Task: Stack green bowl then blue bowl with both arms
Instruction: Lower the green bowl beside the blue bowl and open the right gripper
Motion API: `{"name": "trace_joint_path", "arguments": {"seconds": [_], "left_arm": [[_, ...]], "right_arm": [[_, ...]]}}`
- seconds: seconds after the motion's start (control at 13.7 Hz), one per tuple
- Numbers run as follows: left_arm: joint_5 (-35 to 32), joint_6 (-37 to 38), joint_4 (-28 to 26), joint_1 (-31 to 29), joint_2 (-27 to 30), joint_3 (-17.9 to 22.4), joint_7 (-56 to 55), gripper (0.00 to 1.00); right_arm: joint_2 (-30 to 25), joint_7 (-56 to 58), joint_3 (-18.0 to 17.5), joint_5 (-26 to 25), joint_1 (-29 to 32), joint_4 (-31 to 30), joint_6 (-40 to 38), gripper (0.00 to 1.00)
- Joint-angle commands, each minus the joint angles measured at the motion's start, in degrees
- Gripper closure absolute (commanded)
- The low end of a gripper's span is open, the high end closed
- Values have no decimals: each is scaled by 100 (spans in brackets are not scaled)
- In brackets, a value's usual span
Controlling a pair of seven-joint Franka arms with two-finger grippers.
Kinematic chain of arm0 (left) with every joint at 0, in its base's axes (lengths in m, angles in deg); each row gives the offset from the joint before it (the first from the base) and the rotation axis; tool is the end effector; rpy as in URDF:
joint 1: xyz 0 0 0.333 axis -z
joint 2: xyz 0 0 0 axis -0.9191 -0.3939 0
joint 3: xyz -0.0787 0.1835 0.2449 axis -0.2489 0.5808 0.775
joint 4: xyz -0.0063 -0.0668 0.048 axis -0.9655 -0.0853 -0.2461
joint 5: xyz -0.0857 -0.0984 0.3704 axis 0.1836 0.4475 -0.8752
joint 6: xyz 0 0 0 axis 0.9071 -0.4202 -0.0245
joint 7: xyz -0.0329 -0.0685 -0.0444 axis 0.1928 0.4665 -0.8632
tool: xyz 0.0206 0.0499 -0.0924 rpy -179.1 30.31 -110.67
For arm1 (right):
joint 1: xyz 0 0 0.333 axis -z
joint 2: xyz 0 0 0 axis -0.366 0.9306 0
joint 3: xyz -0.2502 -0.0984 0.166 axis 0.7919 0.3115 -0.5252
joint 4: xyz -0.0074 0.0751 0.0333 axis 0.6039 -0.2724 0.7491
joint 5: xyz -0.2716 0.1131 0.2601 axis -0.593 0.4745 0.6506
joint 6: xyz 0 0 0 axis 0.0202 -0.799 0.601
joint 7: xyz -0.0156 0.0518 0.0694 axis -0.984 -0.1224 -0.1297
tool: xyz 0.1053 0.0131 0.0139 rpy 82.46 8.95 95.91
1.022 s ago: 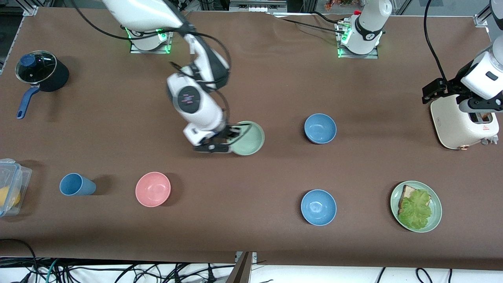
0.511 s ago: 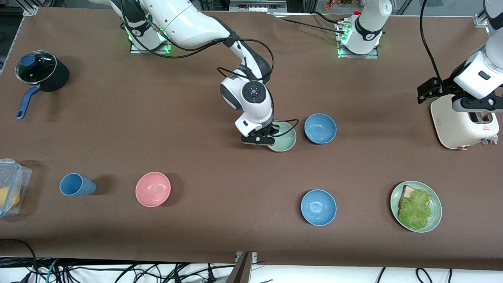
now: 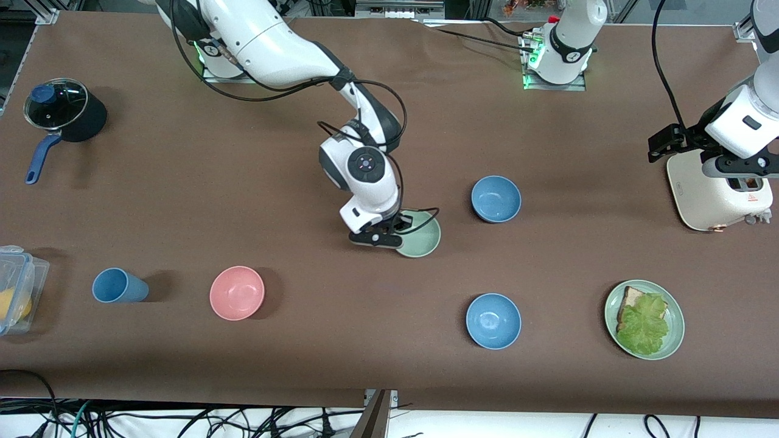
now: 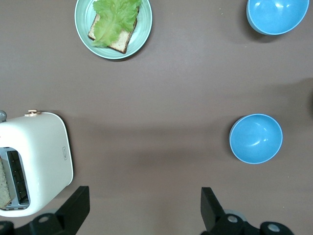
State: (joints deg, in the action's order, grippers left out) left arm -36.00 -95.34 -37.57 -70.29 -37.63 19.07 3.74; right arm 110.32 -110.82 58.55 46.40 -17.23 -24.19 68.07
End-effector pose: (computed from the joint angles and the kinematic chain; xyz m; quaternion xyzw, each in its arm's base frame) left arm 0.5453 0.0005 0.5635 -0.9990 0.0005 0.0383 0.0229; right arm 0.5765 0.5006 0.2178 -0.9953 0.0711 -0.0338 0.0566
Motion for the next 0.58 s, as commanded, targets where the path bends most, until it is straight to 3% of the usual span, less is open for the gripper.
{"name": "trace_joint_path", "arguments": {"seconds": [0.0, 0.07, 0.37, 0.51], "left_arm": [[-84, 158, 200, -30, -85, -36, 14, 0], [-84, 166, 200, -30, -85, -45, -3, 0], [-57, 166, 200, 14, -111, -97, 31, 0], [-75, 219, 200, 146, -471, -272, -21, 0]], "right_arm": [[73, 94, -48, -20, 47, 170, -24, 26], [-23, 111, -30, -47, 56, 170, -94, 0], [-664, 155, -39, -20, 503, 187, -997, 0], [-1234, 881, -30, -12, 1036, 170, -1498, 0]]}}
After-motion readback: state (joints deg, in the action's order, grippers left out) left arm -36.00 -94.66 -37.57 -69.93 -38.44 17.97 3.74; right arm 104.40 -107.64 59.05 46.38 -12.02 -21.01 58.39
